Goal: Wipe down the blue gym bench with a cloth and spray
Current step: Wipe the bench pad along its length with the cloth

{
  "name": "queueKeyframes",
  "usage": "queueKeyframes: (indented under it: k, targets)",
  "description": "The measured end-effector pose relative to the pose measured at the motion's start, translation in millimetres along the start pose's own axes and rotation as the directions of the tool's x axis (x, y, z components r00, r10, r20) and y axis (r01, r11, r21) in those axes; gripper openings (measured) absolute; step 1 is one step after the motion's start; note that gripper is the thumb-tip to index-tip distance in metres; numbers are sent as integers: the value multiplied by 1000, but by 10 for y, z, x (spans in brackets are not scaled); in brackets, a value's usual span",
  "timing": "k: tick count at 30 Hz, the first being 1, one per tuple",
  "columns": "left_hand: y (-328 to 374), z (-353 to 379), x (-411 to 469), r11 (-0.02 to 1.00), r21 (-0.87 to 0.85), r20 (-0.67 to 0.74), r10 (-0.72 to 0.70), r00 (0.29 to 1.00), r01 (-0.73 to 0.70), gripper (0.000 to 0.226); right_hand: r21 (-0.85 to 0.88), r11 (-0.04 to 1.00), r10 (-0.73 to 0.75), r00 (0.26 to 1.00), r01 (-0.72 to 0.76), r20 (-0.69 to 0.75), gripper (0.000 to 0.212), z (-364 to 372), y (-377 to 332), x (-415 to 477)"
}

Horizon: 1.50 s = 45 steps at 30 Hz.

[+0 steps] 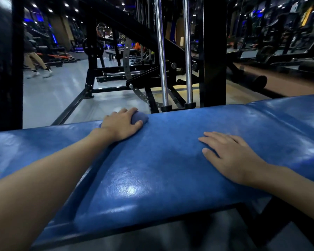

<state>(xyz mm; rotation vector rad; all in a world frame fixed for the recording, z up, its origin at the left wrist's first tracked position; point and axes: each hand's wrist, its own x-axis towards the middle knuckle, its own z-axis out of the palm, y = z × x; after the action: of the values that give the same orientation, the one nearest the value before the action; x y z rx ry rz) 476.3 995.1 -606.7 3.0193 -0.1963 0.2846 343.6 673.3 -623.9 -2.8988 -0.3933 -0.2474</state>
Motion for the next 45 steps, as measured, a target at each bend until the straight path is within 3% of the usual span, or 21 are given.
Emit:
queueKeyframes:
  k: [5,8,11,14,18,21,24,27,29,32,35,38,40,42,45]
  targets:
    - [283,-182,-543,961,-80,96,272,958,-265,56,0,1000,-6,1000,6,10,53,-24,-6,-3]
    - [613,-315,-1142,861,-61,125,509,852,-505,60,-4,1000,-2,1000,3,14,50,-34,-15,-3]
    - [872,-350,-1671,747,-56,42,665,746,-662,55,-27,1000,7,1000,-6,23,47,-67,-36,9]
    - [894,-330,-1753,746,-29,26,666,746,-665,55,12,1000,-4,999,5,-42,44,-109,-91,16]
    - [721,-272,-1300,811,-61,41,585,810,-582,56,88,995,-41,998,45,-54,45,-81,-249,-10]
    - [379,-147,-740,886,-12,14,464,885,-464,56,42,998,-51,998,50,40,53,15,-300,-21]
    - [-43,-59,-208,965,58,-16,258,966,-256,51,35,998,-44,999,42,30,58,24,-275,-9]
    - [-314,-18,63,996,51,-29,76,997,-74,52,5,999,-46,999,46,14,58,43,-275,-1]
    - [-322,14,75,998,36,-32,51,998,-50,51,-10,999,-44,999,44,15,58,50,-275,5]
    - [-189,-26,-134,992,20,-25,124,992,-124,49,-25,999,-28,999,29,15,57,43,-289,1]
    - [29,-169,-575,949,-37,6,313,950,-313,49,-10,1000,-10,999,10,38,58,14,-314,5]
    - [303,-242,-1206,809,-63,-9,585,811,-585,50,-22,1000,18,997,-17,75,56,-33,-340,6]
    - [398,-278,-1497,719,-79,-17,691,722,-690,52,-13,999,35,997,-34,62,56,-63,-380,18]
    - [401,-299,-1555,706,-77,-7,705,709,-704,53,34,999,26,999,-27,25,57,-59,-444,18]
    - [351,-310,-1383,750,-75,16,659,752,-657,55,30,1000,1,999,-2,53,55,13,-543,10]
